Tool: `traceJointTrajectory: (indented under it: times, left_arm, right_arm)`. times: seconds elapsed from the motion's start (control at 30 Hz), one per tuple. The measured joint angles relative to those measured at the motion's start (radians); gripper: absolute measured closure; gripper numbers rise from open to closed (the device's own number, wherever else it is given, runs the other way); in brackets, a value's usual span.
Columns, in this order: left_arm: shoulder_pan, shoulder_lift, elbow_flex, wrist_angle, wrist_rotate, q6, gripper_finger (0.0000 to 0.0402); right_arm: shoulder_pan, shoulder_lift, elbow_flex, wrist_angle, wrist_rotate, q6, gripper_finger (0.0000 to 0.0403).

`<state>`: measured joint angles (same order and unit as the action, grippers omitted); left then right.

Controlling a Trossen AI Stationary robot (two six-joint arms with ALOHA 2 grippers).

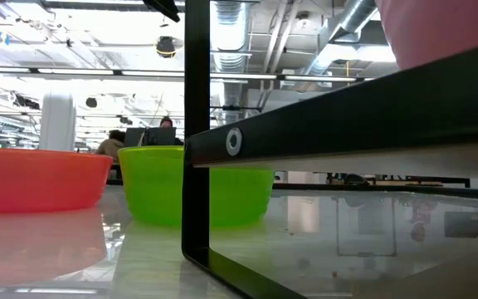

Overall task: Place and stack bowls onto a shelf
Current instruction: Stack the blue bowl on top of the pink bowl on the shelf

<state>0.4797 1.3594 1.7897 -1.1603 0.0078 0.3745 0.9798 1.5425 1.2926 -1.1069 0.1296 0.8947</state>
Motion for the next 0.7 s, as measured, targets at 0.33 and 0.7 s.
traceJointTrajectory:
  times: [0.33, 0.7]
  left_arm:
    - [0.000, 0.000, 0.000, 0.003, 0.000, -0.004, 0.0187]
    - [0.000, 0.000, 0.000, 0.003, 0.000, -0.020, 0.0187]
  right_arm:
    - [0.030, 0.018, 0.000, -0.016, 0.001, 0.047, 0.0381]
    - [0.016, 0.017, 0.000, -0.017, 0.034, 0.024, 0.0381]
